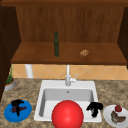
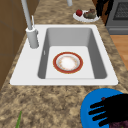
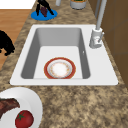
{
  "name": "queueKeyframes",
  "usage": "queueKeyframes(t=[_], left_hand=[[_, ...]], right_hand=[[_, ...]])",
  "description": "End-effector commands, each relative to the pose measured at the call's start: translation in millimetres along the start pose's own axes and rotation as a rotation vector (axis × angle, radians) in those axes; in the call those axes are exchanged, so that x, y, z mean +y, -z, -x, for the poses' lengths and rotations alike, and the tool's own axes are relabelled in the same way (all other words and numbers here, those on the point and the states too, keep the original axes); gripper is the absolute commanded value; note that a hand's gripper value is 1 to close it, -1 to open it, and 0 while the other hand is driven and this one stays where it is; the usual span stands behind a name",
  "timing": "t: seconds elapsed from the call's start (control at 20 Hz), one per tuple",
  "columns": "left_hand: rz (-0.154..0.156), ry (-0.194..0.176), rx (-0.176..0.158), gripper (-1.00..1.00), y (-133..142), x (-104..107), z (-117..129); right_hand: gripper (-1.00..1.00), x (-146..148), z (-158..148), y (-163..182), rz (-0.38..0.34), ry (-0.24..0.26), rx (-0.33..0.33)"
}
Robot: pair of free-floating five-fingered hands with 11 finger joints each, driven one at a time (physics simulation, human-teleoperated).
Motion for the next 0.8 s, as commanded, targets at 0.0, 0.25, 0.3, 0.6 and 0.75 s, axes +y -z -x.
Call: queueKeyframes(t=[0.0, 0.25, 0.3, 0.6, 0.75], left_hand=[[0.065, 0.01, 0.043, 1.0, -24.3, -22.3, -6.7], [0.017, 0.075, 0.006, 1.0, -24.4, -23.2, -24.6], [-0.008, 0.084, -0.009, 1.0, -25.9, -24.9, -24.1], [-0.056, 0.136, -0.031, 1.0, -8.7, 9.3, -22.9], [-0.06, 0.125, -0.036, 1.0, 2.8, 28.4, -36.5]], right_hand=[[0.0, 0.0, 0.0, 0.0, 0.0, 0.0, 0.0], [0.0, 0.0, 0.0, 0.0, 0.0, 0.0, 0.0], [0.0, 0.0, 0.0, 0.0, 0.0, 0.0, 0.0], [0.0, 0.0, 0.0, 0.0, 0.0, 0.0, 0.0], [0.0, 0.0, 0.0, 0.0, 0.0, 0.0, 0.0]])
